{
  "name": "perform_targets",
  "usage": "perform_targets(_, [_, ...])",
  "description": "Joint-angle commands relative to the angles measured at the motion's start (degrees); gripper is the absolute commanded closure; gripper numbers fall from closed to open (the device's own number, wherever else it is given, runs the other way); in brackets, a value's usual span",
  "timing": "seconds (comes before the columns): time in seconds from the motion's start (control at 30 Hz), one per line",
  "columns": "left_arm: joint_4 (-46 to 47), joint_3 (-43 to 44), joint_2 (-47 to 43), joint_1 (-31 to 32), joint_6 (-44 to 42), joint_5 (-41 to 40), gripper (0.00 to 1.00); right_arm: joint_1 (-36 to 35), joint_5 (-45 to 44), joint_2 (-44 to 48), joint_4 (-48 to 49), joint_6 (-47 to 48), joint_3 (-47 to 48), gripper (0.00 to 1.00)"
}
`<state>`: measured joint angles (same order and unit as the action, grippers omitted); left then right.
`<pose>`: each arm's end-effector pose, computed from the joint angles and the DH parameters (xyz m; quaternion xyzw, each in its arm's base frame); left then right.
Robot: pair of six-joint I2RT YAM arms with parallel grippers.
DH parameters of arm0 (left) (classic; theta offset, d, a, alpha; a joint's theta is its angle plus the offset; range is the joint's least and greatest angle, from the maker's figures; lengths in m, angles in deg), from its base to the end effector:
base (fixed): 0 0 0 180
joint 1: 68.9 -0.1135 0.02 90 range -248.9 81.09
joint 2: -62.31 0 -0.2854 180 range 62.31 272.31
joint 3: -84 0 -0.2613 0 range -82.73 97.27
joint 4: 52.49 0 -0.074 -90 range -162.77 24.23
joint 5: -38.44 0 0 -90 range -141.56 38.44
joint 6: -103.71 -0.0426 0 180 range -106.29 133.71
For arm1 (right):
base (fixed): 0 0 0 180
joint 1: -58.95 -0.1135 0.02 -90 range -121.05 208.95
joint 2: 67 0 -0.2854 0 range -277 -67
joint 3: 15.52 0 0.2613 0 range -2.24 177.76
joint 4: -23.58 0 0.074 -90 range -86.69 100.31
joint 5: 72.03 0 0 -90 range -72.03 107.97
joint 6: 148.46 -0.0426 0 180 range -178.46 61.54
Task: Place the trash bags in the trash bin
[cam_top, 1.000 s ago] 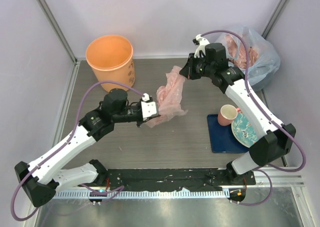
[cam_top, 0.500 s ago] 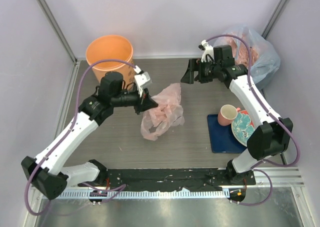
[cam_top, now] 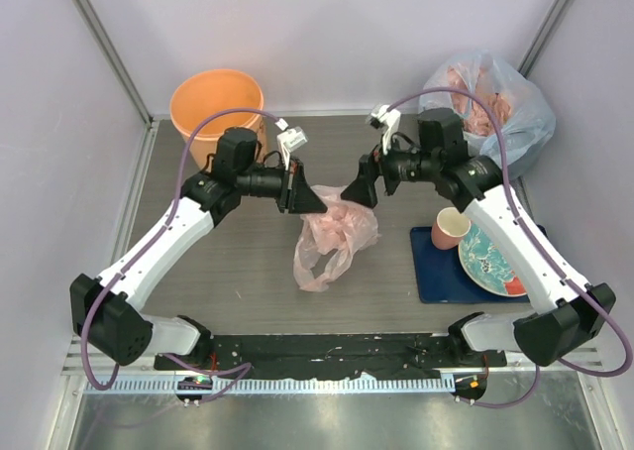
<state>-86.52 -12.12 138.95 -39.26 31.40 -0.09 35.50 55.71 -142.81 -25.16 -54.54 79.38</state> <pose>0.2469 -0.1788 0.3788 0.3062 0.7393 -0.5282 0.2839 0.2562 0.1395 0.4224 -0.3515 0.7563 0.3562 0.4213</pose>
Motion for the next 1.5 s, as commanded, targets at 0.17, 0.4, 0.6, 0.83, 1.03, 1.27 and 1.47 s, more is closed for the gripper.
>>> perform_targets(0.17, [5.8, 1.6, -0.3, -0.6, 3.0, 7.7, 0.94, -6.6, 3.5, 1.5, 4.0, 7.7, -4.0, 0.07])
perform_targets(0.4, [11.1, 0.5, -1.0, -4.9, 7.5, 11.4, 0.92, -8.9, -0.6, 4.8, 3.7, 10.0, -10.5, 0.68])
perform_targets(0.6, [9.3, 2.0, -4.7, -12.0, 6.9, 2.0, 0.50, -8.7, -7.8, 4.3, 6.3, 2.2, -8.9, 0.99])
perform_targets(0.83, [14.2, -9.9, -16.5, -14.3, 7.4, -0.7, 0.19, -7.5, -7.4, 3.9, 10.8, -9.7, -7.5, 0.99])
perform_targets(1.03, [16.2, -12.6, -17.1, -13.0, 9.4, 0.0, 0.10, -7.5, -7.0, 3.1, 13.1, -15.0, -7.4, 0.99])
perform_targets(1.27, [18.3, -12.3, -14.6, -6.8, 8.5, -2.9, 0.10, -7.6, -4.8, 2.6, 15.3, -17.8, -9.0, 0.99])
perform_targets(1.47, [15.2, -9.0, -13.3, -5.1, 5.0, -5.9, 0.65, -7.8, -4.2, 2.9, 13.2, -15.4, -8.8, 0.99])
